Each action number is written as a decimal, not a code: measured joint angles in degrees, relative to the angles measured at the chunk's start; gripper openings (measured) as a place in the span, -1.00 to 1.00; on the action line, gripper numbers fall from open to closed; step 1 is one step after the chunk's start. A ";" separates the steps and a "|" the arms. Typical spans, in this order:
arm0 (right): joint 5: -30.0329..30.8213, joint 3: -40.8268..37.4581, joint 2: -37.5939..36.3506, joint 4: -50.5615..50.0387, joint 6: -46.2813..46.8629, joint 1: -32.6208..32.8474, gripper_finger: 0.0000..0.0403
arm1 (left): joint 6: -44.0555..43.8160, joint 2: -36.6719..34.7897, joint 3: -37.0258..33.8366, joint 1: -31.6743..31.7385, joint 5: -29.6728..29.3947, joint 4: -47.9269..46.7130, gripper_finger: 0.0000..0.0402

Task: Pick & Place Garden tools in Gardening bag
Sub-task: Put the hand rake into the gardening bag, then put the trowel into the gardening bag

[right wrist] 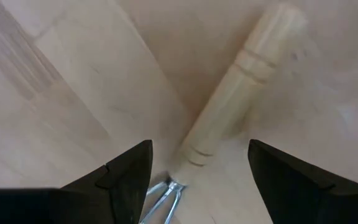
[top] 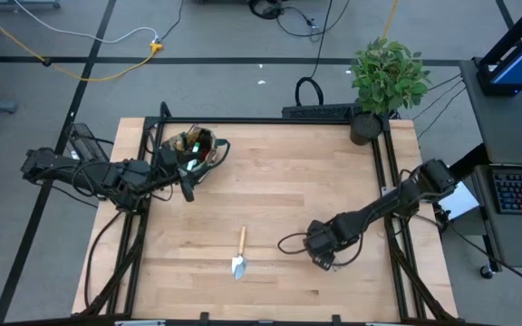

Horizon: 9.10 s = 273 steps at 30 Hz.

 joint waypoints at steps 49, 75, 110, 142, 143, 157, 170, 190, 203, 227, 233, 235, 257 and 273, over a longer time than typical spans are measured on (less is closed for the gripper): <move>11.77 1.72 -15.01 62.07 -34.95 -21.78 -0.74 | 0.68 3.80 0.06 0.02 22.06 12.13 0.21; 1.23 1.84 -12.22 73.35 -44.45 -28.37 -0.74 | -0.48 27.29 10.48 12.54 34.72 31.08 0.21; 1.40 1.92 -12.27 72.99 -45.03 -27.89 -0.74 | -2.16 31.74 15.40 16.26 42.54 30.26 -0.67; 2.98 1.84 -12.25 65.23 -41.12 -29.47 0.13 | 7.78 10.40 15.43 15.36 -11.91 -13.72 -0.67; 2.98 1.84 -12.25 65.23 -41.05 -29.49 0.13 | 6.70 10.44 15.43 15.69 -12.79 -14.17 -0.67; 3.20 1.84 -12.25 65.29 -41.21 -29.53 0.12 | -18.91 10.69 14.32 19.88 -21.18 -34.58 -0.67; 4.64 1.84 -12.25 65.33 -41.84 -29.55 0.12 | -24.23 10.70 8.86 20.10 -18.18 -33.38 -0.67; 4.49 1.84 -12.25 65.75 -41.84 -29.55 0.12 | -13.90 11.10 4.52 26.26 -9.74 -21.85 -0.67; 4.66 1.84 -12.25 66.12 -42.45 -29.55 0.12 | -17.00 18.12 4.42 27.23 -2.24 -23.77 -0.67; 4.46 1.84 -12.25 66.14 -42.69 -29.51 0.12 | -14.31 22.04 -0.04 29.32 5.63 -14.43 -0.35; 4.44 1.84 -12.25 66.12 -42.69 -29.51 0.12 | -10.00 20.43 1.57 29.33 5.85 -15.07 0.01; 4.44 1.84 -12.25 66.12 -42.69 -29.51 0.12 | -9.10 19.17 1.76 29.33 5.84 -14.95 0.08; -3.60 1.89 -11.59 66.36 -43.77 -27.47 0.12 | -13.60 -7.32 1.94 23.40 14.36 -10.44 0.18; -10.84 3.29 0.20 61.51 -58.54 -19.79 0.12 | -13.77 -15.10 2.07 13.02 22.96 -3.08 0.18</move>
